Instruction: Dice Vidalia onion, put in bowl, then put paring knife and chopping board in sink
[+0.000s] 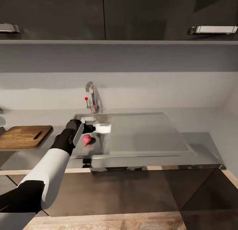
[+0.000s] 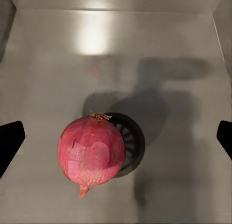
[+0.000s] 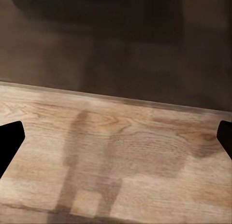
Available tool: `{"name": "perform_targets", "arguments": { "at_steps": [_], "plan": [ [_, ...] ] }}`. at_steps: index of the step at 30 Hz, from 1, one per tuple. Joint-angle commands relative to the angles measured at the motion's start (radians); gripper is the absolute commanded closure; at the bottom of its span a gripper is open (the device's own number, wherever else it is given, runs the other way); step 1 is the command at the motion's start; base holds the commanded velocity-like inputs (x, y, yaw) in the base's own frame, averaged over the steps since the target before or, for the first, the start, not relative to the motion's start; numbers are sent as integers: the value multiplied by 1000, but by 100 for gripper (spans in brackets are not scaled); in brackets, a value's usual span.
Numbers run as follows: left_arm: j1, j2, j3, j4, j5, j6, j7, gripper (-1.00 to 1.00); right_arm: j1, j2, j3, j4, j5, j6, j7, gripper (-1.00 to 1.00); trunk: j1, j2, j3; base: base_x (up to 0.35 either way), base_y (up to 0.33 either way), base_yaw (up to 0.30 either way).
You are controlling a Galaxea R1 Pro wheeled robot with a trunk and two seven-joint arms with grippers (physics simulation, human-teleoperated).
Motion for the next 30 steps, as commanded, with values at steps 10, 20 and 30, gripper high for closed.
{"name": "perform_targets", "arguments": {
  "at_steps": [10,20,30],
  "plan": [
    [0,14,-1,15,9,4,7,-100,-1,0,3,1,10,-1,-10,-100,0,-1,-12,76,0,0],
    [3,4,-3,59,8,-43,7,-100,-1,0,3,1,10,-1,-11,-100,0,-1,-17,5,0,0],
    [3,1,-4,106,10,-55,4,-100,-1,0,3,1,10,-1,-11,-100,0,-1,-17,0,0,0]
  ]
}}
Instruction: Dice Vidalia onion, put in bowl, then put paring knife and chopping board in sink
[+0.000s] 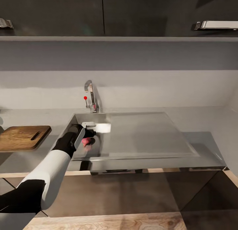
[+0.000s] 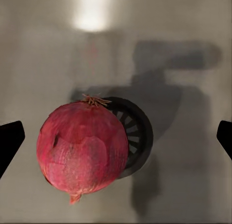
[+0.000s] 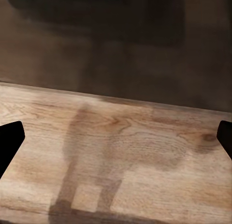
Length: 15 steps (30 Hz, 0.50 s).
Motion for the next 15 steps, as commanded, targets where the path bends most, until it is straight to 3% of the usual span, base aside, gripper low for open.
{"name": "perform_targets", "arguments": {
  "at_steps": [1,15],
  "plan": [
    [-1,-1,-1,0,9,1,8,-100,-1,0,3,0,10,-1,-10,-100,0,-1,-1,0,0,0],
    [-1,-12,-2,47,9,-32,6,-100,0,0,3,1,10,-1,-10,-100,0,-1,-1,0,0,0]
  ]
}}
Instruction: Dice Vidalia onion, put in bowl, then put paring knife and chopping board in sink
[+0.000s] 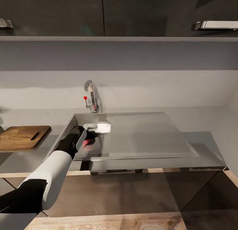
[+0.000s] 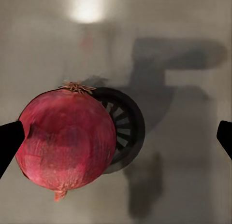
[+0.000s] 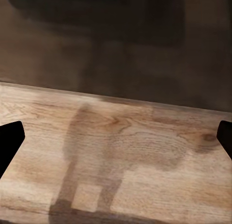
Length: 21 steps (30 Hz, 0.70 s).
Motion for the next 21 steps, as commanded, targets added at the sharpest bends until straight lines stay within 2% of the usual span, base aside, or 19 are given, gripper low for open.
{"name": "perform_targets", "arguments": {
  "at_steps": [1,9,21],
  "plan": [
    [0,0,-1,6,9,-4,8,-100,-1,0,3,1,10,-1,-11,-100,0,-1,-1,0,0,0],
    [0,0,0,37,10,-22,8,-100,-1,0,3,1,10,-1,-10,-100,0,-1,-1,0,0,0],
    [0,-2,-1,34,11,-23,9,-100,0,-1,3,0,10,-1,-11,-100,0,-1,-1,0,0,0]
  ]
}}
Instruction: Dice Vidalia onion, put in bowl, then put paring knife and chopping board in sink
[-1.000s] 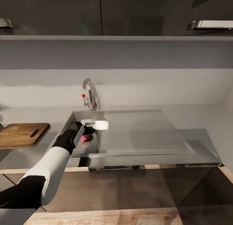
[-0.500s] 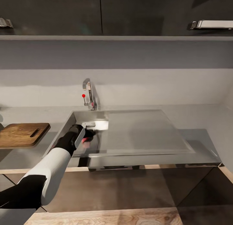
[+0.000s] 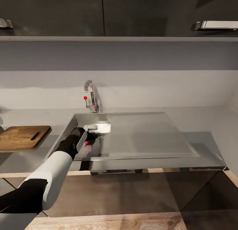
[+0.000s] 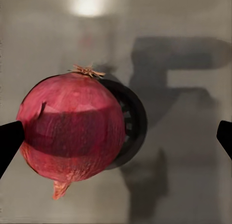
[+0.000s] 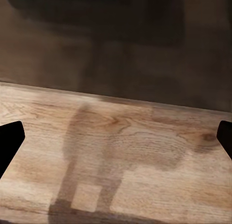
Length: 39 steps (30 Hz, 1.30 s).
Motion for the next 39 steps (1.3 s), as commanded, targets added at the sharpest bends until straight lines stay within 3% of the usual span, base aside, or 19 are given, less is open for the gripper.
{"name": "perform_targets", "arguments": {
  "at_steps": [1,12,33,39],
  "plan": [
    [0,0,-1,1,12,3,8,-100,0,0,3,1,10,-1,-11,-100,0,0,-1,0,0,0],
    [0,-11,0,-85,13,-2,9,-100,-1,-1,3,0,10,-2,-11,-100,0,0,-1,0,0,0],
    [0,-9,0,-47,5,-4,10,-100,-1,-1,4,0,10,-1,-10,-100,0,0,-1,0,0,0],
    [0,10,0,-47,3,-4,11,-100,-1,0,4,0,10,-1,-10,-100,0,0,-1,0,0,0]
  ]
}}
